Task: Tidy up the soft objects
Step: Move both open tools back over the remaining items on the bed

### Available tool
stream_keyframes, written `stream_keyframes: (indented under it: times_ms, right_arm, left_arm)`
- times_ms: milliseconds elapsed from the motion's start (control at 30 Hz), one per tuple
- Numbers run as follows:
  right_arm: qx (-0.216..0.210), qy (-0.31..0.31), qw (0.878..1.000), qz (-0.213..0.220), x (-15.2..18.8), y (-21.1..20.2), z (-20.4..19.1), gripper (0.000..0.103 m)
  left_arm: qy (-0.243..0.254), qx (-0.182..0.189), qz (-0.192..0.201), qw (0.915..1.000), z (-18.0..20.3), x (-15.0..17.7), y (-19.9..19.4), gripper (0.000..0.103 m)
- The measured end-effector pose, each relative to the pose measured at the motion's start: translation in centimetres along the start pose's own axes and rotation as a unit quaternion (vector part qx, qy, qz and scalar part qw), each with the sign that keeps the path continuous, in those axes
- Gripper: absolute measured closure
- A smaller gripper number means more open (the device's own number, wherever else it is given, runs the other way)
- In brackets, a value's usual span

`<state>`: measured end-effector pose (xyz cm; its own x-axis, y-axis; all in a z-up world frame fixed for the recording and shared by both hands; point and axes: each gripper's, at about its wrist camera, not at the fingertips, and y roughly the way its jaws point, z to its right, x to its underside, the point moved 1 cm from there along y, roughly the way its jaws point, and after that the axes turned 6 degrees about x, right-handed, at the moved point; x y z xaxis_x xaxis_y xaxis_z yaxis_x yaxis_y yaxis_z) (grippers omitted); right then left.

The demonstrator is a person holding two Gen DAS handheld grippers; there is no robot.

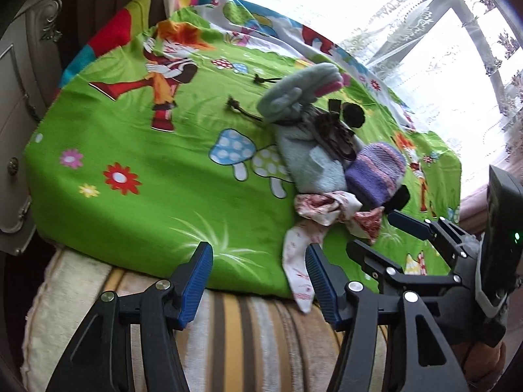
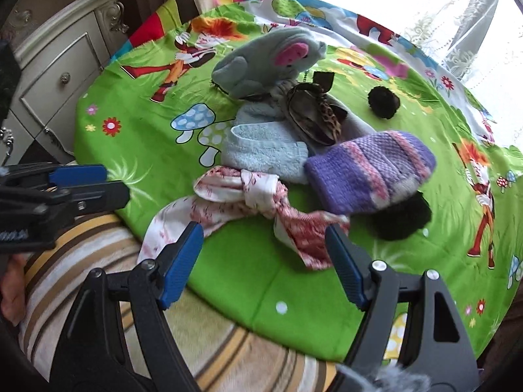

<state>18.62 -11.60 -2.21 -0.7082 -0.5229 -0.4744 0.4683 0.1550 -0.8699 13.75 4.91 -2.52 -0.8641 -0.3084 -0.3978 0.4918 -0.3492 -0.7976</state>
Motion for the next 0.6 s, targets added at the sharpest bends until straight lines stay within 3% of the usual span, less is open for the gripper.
stream_keyframes:
  times_ms: [400,500,600]
  right_arm:
    - [-0.004,0.021,0.998,-0.051,-1.3,5.5,0.4,0.025]
    - [-0.011,0.019,0.999,-0.045,-1.4,5.4,0.4,0.034]
    - [-0.017,0.016,0.999,-0.034,-1.4,5.0,0.1,0.055]
  left_arm:
    - [0.015,-0.039,-0.008,0.9991,-0.8,-1.1,0.9,0.043]
    - [0.022,-0.049,-0.01,0.9985,-0.7,-1.7,1.3,0.043]
    - [0.033,-0.061,-0.009,0.9975,-0.6,-2.6,1.6,0.043]
